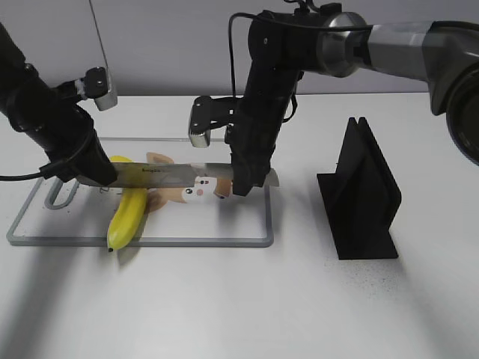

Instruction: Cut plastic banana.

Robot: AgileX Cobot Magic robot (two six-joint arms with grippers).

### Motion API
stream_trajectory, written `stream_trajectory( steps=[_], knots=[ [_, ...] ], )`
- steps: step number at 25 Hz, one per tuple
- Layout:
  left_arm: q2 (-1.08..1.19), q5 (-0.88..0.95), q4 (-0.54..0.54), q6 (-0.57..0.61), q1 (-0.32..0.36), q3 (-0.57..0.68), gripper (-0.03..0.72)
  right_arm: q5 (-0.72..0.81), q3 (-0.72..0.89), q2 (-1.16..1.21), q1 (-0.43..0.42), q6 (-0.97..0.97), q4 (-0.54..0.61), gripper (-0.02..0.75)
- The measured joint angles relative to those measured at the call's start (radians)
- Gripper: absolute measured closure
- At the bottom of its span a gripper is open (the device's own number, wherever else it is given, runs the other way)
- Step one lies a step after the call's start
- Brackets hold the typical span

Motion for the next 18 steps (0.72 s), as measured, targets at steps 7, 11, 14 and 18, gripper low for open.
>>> stream_trajectory(
  steps=[7, 11, 14, 18],
  knots=[
    [0.007, 0.008, -0.003, 0.0, 0.002, -0.006, 0.663, -0.004, 0.0, 0.0, 0.0, 0.0, 0.0, 0.557],
    [0.007, 0.009, -0.003, 0.0, 0.002, -0.006, 0.662, -0.004, -0.001, 0.0, -0.001, 0.0, 0.0, 0.557],
    [0.007, 0.009, -0.003, 0.0, 0.002, -0.006, 0.661, -0.004, -0.001, 0.0, -0.001, 0.0, 0.001, 0.557],
    [0.007, 0.009, -0.005, 0.0, 0.002, -0.006, 0.661, -0.004, -0.001, 0.01, -0.002, -0.001, 0.005, 0.557]
  ],
)
